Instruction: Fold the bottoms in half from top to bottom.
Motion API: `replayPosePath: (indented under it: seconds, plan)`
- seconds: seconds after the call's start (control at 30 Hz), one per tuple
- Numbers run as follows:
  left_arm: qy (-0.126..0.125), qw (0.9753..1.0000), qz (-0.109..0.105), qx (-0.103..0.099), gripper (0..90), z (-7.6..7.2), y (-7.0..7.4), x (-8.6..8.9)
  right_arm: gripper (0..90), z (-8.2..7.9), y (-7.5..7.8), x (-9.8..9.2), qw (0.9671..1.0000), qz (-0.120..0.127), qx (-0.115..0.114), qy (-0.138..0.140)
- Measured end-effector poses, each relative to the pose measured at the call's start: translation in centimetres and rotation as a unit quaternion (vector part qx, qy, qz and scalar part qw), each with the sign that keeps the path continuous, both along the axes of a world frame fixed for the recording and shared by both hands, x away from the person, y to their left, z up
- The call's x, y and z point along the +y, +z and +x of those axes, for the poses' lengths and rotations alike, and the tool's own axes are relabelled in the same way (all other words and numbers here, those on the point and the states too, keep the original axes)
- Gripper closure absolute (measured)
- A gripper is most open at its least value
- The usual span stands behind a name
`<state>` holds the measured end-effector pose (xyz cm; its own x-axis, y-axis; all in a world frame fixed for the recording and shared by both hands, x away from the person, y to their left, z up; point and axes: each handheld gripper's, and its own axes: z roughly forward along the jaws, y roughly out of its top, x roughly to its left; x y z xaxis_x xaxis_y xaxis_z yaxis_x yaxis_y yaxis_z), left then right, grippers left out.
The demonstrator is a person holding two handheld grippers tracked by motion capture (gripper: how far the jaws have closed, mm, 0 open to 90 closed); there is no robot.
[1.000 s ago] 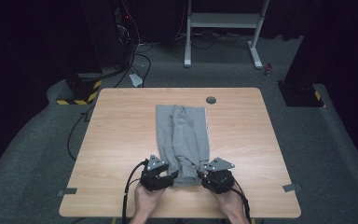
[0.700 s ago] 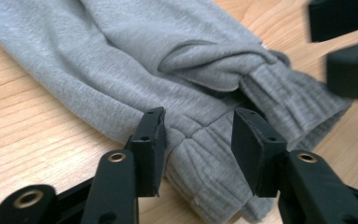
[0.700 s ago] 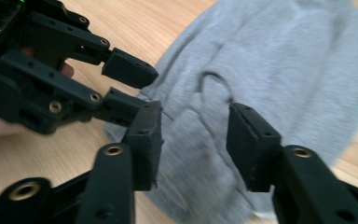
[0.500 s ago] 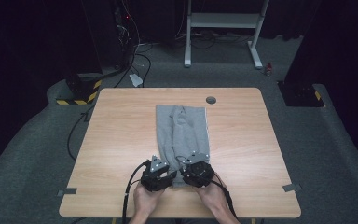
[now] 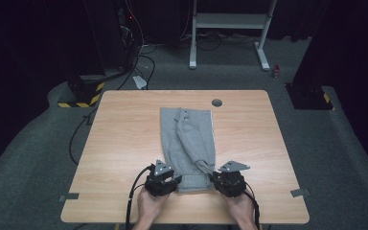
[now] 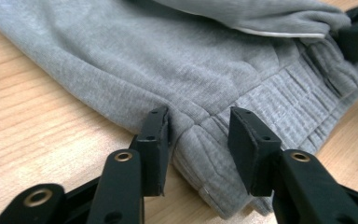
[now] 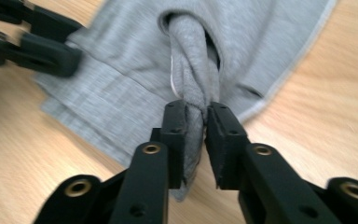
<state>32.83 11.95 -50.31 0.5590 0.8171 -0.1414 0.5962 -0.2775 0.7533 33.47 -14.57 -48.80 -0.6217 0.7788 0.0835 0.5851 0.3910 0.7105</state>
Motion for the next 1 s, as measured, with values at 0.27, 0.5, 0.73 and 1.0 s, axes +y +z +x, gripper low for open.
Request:
replayPosePath:
  seconds: [0.27,0.5,0.73,1.0]
  plan:
    - [-0.014,0.9997,0.001,-0.020,53.2,0.4,1.6,-1.0,57.8,-0.7,2.0,0.8,0.9982,-0.009,-0.059,-0.002]
    - [-0.023,0.9991,0.034,-0.009,61.9,0.9,-0.3,-0.9,77.1,0.2,0.1,1.9,0.9976,-0.051,-0.045,0.013]
    - [-0.028,0.9992,0.028,-0.003,63.8,0.6,0.0,-0.4,68.2,0.4,-1.6,-1.1,0.9989,-0.045,-0.005,-0.015]
    - [-0.024,0.9991,0.029,-0.017,52.3,1.5,0.7,-0.8,65.4,0.0,1.4,1.0,0.9974,-0.026,-0.067,0.010]
